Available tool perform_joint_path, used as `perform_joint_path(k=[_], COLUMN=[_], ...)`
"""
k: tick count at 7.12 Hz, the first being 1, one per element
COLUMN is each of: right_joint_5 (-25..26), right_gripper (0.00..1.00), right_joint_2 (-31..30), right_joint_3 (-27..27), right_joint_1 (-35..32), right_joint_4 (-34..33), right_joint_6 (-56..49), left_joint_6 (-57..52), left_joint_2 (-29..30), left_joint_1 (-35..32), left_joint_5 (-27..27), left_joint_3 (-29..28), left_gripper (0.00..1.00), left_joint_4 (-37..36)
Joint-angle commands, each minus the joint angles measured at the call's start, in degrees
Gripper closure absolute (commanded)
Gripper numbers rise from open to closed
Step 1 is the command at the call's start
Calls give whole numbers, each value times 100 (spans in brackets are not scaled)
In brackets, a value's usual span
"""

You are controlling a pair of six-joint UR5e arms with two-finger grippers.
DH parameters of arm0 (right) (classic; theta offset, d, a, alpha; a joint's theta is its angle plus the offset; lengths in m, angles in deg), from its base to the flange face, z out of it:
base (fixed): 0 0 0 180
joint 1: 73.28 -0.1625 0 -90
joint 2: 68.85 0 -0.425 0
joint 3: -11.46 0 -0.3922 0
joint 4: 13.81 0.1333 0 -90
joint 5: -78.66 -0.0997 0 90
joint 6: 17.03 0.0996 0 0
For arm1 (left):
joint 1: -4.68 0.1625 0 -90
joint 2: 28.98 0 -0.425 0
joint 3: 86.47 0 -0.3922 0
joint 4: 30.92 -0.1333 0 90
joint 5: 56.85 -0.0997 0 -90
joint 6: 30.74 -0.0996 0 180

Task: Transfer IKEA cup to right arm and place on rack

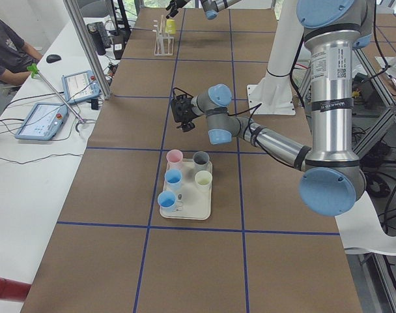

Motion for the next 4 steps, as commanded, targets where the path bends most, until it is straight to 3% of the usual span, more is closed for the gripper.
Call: perform_joint_path(k=[1,3,4], right_joint_5=[-86,-794,-1068], right_gripper=[2,2,2], right_joint_2=[-35,-71,-175], right_joint_3=[196,643,898], right_joint_1=[1,-17,-26], right_joint_4=[2,-60,-86], right_joint_6=[52,1067,1333], left_joint_6=[-12,-491,-896], left_joint_2=[-8,-78,-70], left_joint_1=[-6,-232,-678], left_joint_5=[16,339,898], left_joint_3=[0,52,88], left_gripper=[0,0,0], left_joint_4=[-17,-287,-690])
